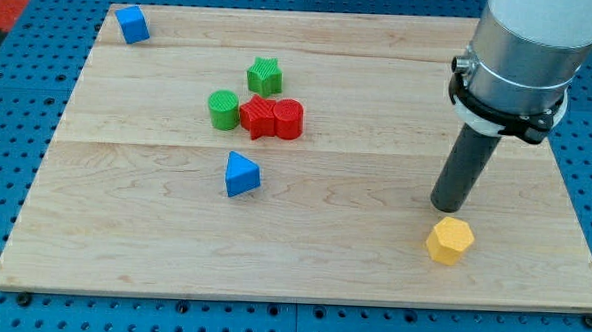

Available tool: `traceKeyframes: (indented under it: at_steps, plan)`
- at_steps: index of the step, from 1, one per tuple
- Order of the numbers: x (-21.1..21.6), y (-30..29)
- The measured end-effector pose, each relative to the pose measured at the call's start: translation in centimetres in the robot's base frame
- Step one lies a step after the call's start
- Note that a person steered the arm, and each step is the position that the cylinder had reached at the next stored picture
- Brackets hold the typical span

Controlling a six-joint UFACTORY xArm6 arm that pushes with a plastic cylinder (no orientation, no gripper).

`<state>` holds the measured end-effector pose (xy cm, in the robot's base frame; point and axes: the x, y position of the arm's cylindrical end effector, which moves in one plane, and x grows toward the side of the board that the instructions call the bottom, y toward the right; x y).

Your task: Push the yellow hexagon and blue triangle diagonal to each other

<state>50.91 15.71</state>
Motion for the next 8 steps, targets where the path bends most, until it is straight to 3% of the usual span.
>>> traceKeyframes:
  at_steps: [3,5,8]
  plan:
    - [-0.1,-11.0]
    - [-0.3,-11.5]
    - [0.2,-24.3]
